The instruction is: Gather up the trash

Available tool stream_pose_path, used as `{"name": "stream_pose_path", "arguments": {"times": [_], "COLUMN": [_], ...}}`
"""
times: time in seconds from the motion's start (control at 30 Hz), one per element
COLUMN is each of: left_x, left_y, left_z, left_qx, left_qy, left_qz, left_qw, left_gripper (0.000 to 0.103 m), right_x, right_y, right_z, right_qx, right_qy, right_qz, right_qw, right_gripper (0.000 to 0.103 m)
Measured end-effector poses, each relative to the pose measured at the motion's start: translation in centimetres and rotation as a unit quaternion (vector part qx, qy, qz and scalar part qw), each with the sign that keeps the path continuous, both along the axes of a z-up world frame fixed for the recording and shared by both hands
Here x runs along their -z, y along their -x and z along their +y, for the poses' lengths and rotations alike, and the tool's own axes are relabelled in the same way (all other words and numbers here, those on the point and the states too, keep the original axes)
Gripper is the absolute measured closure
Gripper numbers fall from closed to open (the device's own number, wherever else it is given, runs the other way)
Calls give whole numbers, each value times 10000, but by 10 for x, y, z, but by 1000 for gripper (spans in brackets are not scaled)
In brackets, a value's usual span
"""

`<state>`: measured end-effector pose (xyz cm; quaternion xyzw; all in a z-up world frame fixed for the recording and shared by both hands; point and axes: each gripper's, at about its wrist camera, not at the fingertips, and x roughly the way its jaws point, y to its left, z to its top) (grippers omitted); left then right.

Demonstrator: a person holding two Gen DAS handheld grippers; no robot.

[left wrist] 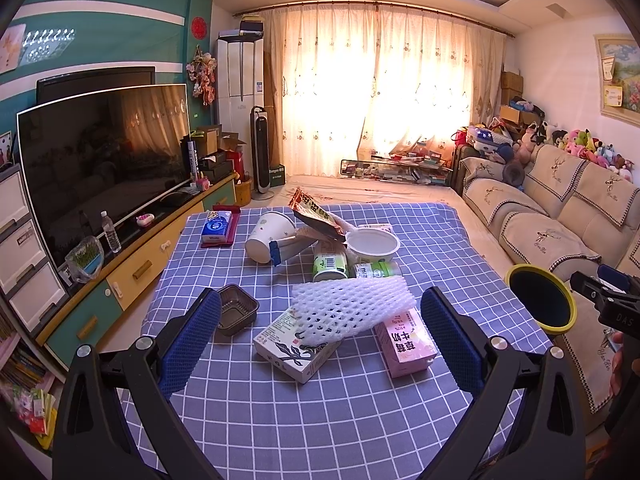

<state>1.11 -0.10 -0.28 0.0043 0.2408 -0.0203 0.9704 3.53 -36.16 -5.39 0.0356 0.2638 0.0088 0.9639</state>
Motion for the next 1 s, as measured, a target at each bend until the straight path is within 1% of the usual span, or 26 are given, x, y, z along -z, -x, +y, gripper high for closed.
{"name": "stream_pose_path", "arguments": {"times": [0.17, 0.3, 0.4, 0.47, 0.5, 0.53, 0.63, 0.7, 0.77, 0.8, 0.9, 1.0], "left_x": [4, 11, 17, 22, 24, 26, 31, 34, 37, 38, 43, 48], "left_y": [-17, -37, -54, -65, -72, -76, -93, -101, -108, -111, -120, -126], "left_z": [4, 11, 17, 21, 23, 24, 30, 32, 33, 33, 33, 35], "left_qx": [-21, -76, -113, -137, -157, -167, -184, -180, -169, -169, -150, -118], "left_qy": [-33, -8, 58, 60, 58, 60, 83, 96, 94, 76, 52, 120], "left_qz": [58, 137, 227, 279, 309, 322, 370, 385, 385, 388, 406, 452], "left_qw": [10000, 9999, 9997, 9995, 9994, 9993, 9991, 9991, 9991, 9991, 9990, 9988], "left_gripper": [5, 5, 5, 5, 5, 5, 5, 5, 5, 5, 5, 5], "right_x": [2, 6, 6, 8, 9, 10, 18, 26, 37, 42, 54, 68], "right_y": [-17, -58, -96, -122, -136, -150, -192, -214, -237, -247, -272, -291], "right_z": [4, 10, 24, 33, 39, 45, 65, 77, 88, 93, 101, 109], "right_qx": [-174, -521, -732, -900, -996, -1073, -1276, -1361, -1359, -1372, -1354, -1291], "right_qy": [6, -178, -296, -425, -505, -571, -589, -628, -604, -626, -661, -653], "right_qz": [99, 309, 542, 707, 809, 938, 1308, 1559, 1811, 1923, 2190, 2466], "right_qw": [9998, 9980, 9954, 9925, 9904, 9881, 9814, 9763, 9721, 9697, 9640, 9583], "right_gripper": [6, 6, 6, 14, 30, 42, 57, 59, 63, 67, 73, 75]}}
